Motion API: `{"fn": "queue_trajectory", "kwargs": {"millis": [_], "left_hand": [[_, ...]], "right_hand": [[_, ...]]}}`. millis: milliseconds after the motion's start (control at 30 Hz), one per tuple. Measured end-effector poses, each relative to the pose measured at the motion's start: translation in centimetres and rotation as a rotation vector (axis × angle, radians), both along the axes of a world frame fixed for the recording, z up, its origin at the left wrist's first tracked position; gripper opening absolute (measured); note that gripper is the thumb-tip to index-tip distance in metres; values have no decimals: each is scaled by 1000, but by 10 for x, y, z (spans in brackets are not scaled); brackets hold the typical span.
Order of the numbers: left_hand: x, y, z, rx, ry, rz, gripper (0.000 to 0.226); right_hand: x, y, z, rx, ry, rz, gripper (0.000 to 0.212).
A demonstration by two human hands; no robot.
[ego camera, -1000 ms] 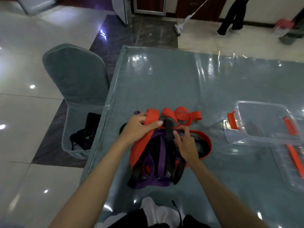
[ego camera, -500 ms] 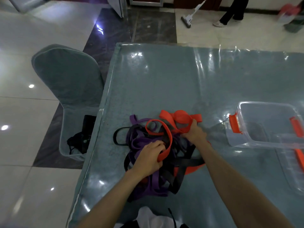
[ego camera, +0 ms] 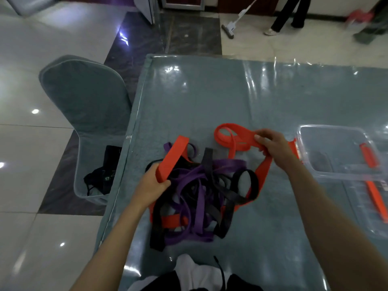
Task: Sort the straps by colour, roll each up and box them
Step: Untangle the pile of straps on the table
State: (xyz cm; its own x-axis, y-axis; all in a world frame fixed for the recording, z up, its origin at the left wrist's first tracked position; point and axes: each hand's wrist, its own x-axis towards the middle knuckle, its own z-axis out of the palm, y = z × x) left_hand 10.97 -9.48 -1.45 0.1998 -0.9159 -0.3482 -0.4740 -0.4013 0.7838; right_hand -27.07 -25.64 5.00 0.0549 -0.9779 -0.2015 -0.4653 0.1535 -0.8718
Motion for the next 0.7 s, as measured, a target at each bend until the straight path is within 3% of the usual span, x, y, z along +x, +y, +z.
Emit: {"fn": "queue_trajectory", "kwargs": {"millis": [100, 167, 333, 433, 567, 700], "left_hand": [[5, 10, -2, 53, -40, 52, 102], [3, 19, 0, 51, -105, 46, 110], [-11, 35, 15, -105, -157, 92, 64], [-9, 37, 25, -97, -113, 174, 40], [12, 44, 28, -32, -145, 232, 33], [32, 59, 15, 24, -181, 214, 35]], "right_hand": [[-14, 7, 29, -8, -6, -21, 13], [-24, 19, 44, 36, 6, -8, 10], [-41, 73, 66, 148, 7, 65, 35], [-52, 106, 65, 234, 48, 53, 35], [-68, 143, 42, 341, 63, -1, 15], [-76, 173, 13, 398, 159, -65, 40]]}}
